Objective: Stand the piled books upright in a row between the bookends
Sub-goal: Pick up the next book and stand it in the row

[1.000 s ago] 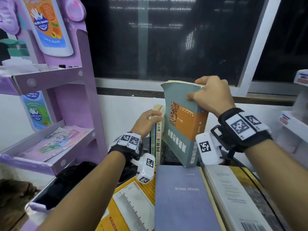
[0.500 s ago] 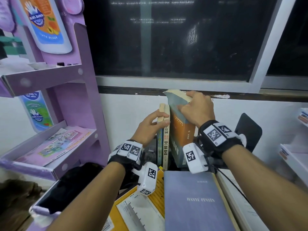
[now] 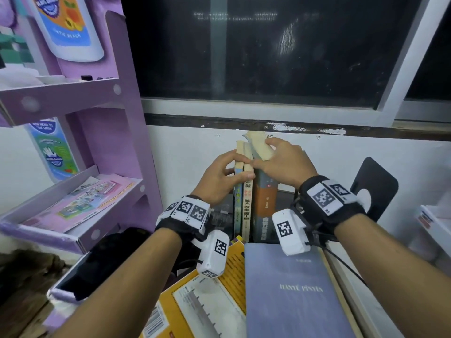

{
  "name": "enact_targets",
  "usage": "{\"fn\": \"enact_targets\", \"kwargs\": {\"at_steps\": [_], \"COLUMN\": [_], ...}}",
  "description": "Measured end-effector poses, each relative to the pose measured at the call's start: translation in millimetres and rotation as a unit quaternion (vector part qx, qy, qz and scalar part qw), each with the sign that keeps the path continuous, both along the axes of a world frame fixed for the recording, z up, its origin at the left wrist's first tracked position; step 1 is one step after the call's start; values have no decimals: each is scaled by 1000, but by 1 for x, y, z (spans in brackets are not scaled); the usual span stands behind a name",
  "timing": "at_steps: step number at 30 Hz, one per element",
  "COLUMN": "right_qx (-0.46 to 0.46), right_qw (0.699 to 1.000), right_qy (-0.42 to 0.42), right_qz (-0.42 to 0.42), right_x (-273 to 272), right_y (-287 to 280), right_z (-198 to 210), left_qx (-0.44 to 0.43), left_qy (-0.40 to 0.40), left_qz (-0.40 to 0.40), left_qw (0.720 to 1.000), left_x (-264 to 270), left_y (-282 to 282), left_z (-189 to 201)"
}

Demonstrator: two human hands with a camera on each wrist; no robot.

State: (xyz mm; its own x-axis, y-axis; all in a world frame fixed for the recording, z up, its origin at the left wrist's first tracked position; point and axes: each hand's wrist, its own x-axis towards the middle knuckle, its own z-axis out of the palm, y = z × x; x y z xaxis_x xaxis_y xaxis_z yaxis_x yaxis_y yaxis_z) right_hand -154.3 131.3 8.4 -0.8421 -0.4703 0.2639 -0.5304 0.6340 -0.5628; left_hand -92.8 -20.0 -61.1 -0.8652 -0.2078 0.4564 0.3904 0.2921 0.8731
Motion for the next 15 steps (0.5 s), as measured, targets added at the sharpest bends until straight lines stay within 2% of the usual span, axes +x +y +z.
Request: {"fn": "enact_targets", "kwargs": {"at_steps": [5,15], "right_qx": [-37,-101], "right_qw": [987,982], "right_qy": [-137,-141], "right_qz": [68,76], "right_x": [-1,0], "right_y": [5,8], "right_z": [3,-7], "left_qx": [-47,-62], "left_qy": [-17,5], "left_qz": [10,62], "left_qw": [999,996], "left_x": [3,0], "left_y": [-2,8], "left_z": [-5,-10]}}
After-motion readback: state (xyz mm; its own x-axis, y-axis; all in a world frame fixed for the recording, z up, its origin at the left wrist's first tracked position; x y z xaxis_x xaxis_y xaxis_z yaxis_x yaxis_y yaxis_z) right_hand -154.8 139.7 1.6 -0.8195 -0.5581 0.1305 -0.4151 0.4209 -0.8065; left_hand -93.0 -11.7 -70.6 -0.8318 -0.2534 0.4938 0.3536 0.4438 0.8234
